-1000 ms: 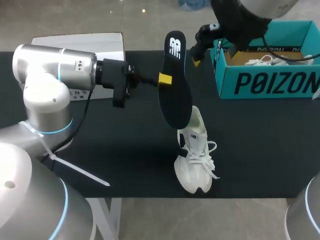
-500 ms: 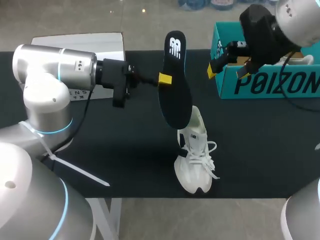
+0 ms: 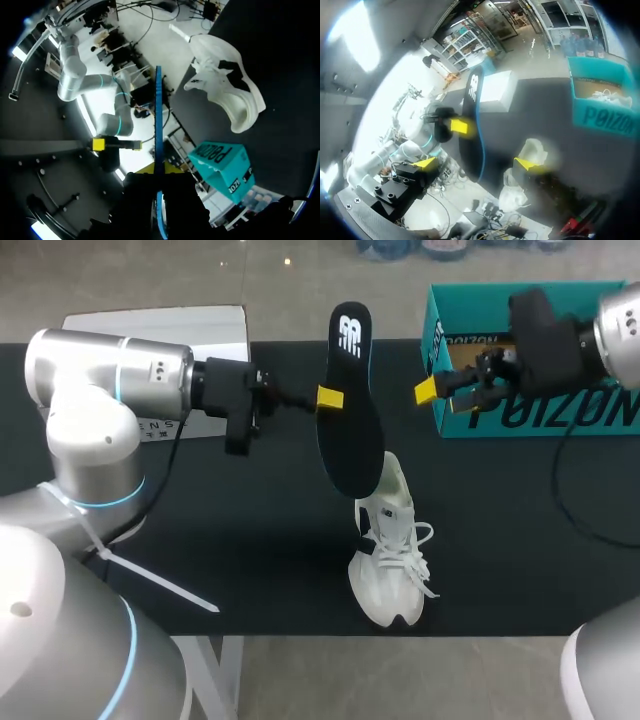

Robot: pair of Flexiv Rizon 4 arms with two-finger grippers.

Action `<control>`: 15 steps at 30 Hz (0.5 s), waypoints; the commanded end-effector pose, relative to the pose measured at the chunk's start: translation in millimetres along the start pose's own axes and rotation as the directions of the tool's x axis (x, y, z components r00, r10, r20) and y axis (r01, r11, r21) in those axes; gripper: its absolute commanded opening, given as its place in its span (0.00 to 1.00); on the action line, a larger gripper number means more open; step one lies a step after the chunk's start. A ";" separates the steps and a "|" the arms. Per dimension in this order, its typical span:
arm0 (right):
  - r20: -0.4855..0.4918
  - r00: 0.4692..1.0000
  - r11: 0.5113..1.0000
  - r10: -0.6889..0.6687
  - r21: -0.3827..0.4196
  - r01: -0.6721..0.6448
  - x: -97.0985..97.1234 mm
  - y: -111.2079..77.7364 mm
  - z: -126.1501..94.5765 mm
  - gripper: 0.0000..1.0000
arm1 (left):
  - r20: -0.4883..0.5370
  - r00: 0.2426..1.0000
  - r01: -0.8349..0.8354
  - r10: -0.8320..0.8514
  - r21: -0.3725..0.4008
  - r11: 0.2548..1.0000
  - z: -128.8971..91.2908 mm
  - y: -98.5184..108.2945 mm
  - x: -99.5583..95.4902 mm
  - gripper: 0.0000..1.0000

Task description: Take the shoe out of the shoebox, open the shoe tongue, remove and reinsert the insole, then place the shoe into the shoebox

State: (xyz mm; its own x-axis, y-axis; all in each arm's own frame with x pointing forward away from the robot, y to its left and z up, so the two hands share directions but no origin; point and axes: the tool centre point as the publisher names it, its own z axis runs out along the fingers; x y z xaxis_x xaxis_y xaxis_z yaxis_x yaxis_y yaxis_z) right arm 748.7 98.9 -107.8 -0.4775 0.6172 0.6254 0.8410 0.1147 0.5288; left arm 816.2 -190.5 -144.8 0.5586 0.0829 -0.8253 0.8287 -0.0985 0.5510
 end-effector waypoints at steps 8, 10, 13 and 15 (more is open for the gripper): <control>-0.238 0.969 0.996 -0.066 -0.070 0.051 0.9 8.2 20.0 1.00 | 0.001 1.000 -0.003 0.003 -0.002 1.000 1.6 0.0 1.2 0.00; -0.226 0.971 0.996 -0.079 -0.062 0.067 1.9 12.1 23.4 1.00 | 0.001 1.000 -0.003 0.003 -0.002 1.000 1.6 0.0 1.2 0.00; -0.218 0.972 0.996 -0.087 -0.048 0.079 -0.4 15.6 29.0 1.00 | 0.001 1.000 -0.003 0.003 -0.002 1.000 1.6 0.0 1.2 0.00; -0.230 0.970 0.997 -0.077 -0.049 0.068 -4.4 17.4 34.3 1.00 | 0.001 1.000 -0.003 0.003 -0.002 1.000 1.6 0.0 1.2 0.00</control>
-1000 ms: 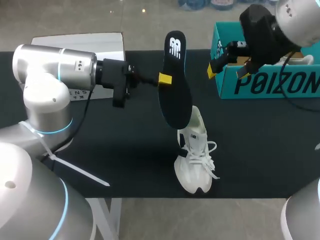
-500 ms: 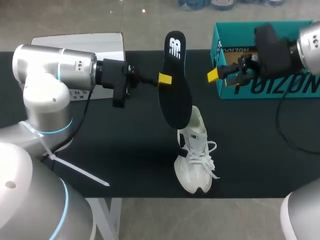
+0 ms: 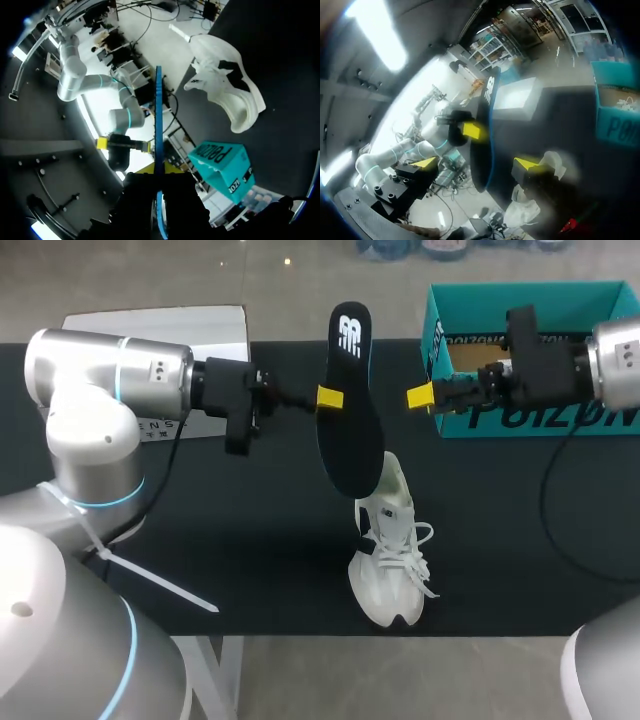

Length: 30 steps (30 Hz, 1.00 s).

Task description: Take the shoe out of the shoebox, open the shoe tongue, remove and reinsert the insole, then place the shoe into the shoebox

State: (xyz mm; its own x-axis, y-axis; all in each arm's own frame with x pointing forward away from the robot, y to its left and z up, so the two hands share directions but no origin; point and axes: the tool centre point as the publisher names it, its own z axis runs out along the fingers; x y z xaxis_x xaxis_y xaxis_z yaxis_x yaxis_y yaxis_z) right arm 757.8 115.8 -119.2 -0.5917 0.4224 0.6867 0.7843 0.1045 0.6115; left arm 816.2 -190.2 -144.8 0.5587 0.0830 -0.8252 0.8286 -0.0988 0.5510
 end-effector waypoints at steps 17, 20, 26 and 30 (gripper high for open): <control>-0.070 0.997 0.996 -0.018 0.084 0.024 -10.5 11.3 64.1 1.00 | 0.001 1.000 -0.002 0.002 -0.003 1.000 1.9 0.0 1.2 0.00; -0.082 0.997 0.996 -0.015 0.085 0.022 -10.4 11.7 70.0 1.00 | 0.001 1.000 -0.002 0.002 -0.003 1.000 1.9 0.0 1.2 0.00; -0.103 0.995 0.996 -0.010 0.085 0.019 -10.9 11.5 77.1 1.00 | 0.001 1.000 -0.002 0.002 -0.003 1.000 1.9 0.0 1.2 0.00; -0.105 0.994 0.996 -0.001 0.084 0.010 -12.0 10.5 78.7 1.00 | 0.001 1.000 -0.002 0.002 -0.003 1.000 1.9 0.0 1.2 0.00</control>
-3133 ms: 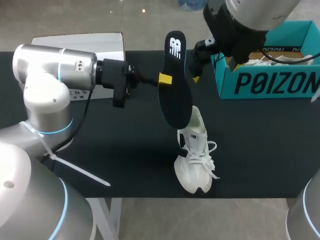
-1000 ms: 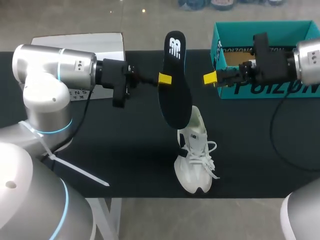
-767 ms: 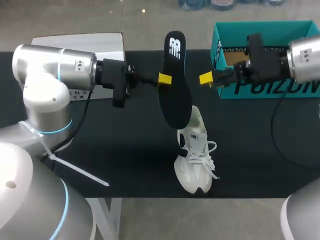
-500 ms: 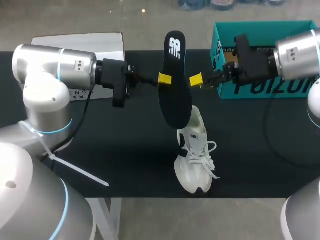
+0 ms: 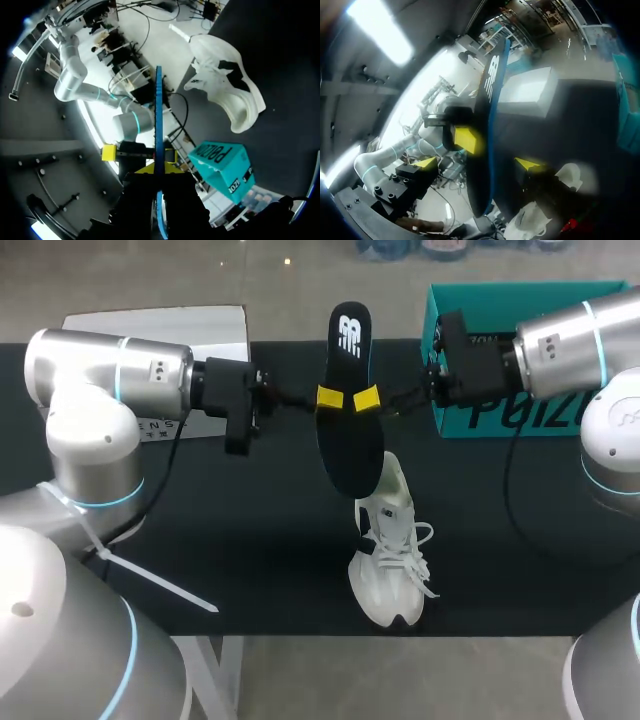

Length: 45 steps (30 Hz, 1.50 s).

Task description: Take the shoe out of the shoebox, open the shoe tongue, remove and reinsert the insole, then place the shoe into the shoebox

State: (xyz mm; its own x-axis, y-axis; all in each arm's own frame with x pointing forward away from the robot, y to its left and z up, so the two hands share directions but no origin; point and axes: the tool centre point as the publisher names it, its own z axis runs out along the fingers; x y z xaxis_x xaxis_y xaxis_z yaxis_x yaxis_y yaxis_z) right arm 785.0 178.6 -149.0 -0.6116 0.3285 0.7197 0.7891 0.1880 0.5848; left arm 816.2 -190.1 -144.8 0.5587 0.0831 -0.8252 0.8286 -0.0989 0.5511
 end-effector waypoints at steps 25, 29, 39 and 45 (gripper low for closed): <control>-0.014 0.999 0.998 0.052 -0.020 -0.052 -7.8 9.8 14.1 0.00 | 0.001 1.000 -0.002 0.002 -0.003 1.000 2.0 0.0 1.2 0.00; -0.018 0.998 0.998 0.054 -0.029 -0.055 -7.0 10.0 13.0 0.00 | 0.001 1.000 -0.002 0.002 -0.003 1.000 2.0 0.0 1.2 0.00; -0.011 0.998 0.996 0.069 -0.050 -0.070 -0.8 6.2 9.5 0.00 | -0.014 0.999 0.042 -0.041 0.050 0.998 -3.8 1.9 -9.0 1.00; 0.013 0.998 0.997 0.066 -0.044 -0.066 0.1 5.7 8.2 0.00 | -0.044 0.984 0.175 -0.174 0.023 0.984 -28.1 -7.5 -21.0 1.00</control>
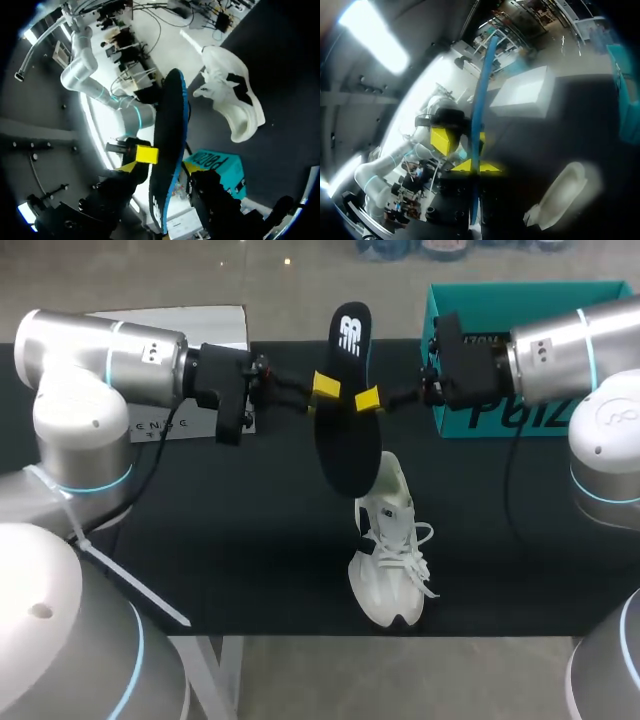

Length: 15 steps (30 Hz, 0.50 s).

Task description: Take the shoe out of the shoebox, open the shoe tongue, remove and reinsert the insole, then place the shoe into the shoebox

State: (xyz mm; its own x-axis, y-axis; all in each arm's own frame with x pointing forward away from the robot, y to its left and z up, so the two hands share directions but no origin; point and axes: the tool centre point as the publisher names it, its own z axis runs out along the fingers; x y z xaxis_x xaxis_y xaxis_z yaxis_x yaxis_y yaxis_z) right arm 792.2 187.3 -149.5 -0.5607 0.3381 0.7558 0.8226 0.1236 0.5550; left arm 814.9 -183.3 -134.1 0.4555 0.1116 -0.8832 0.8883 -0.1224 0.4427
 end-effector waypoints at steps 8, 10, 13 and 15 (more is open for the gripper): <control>0.033 0.999 1.000 0.011 0.015 -0.012 -2.8 -5.0 -3.1 0.00 | -0.033 0.975 0.218 -0.218 -0.007 0.976 -50.6 -61.2 -9.5 1.00; 0.033 0.999 1.000 0.011 0.015 -0.012 -2.7 -5.4 -3.0 0.00 | -0.040 0.972 0.230 -0.231 -0.006 0.973 -53.6 -68.6 -8.8 1.00; 0.030 0.999 1.000 0.011 0.011 -0.012 -2.6 -5.7 -2.8 0.00 | -0.034 0.971 0.237 -0.238 -0.018 0.971 -56.2 -72.7 -8.5 1.00; 0.028 1.000 1.000 0.012 0.008 -0.012 -2.3 -5.7 -2.7 0.00 | -0.035 0.971 0.235 -0.236 -0.025 0.972 -56.9 -73.1 -8.6 1.00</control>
State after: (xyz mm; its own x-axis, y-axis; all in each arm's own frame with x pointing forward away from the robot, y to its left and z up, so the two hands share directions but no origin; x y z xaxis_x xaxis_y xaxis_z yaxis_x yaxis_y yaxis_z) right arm 789.8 182.6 -152.0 -0.5482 0.3666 0.7517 0.8306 0.1331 0.5408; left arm 763.1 -123.7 -149.2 0.2319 0.1695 -0.9579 0.9715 -0.0903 0.2192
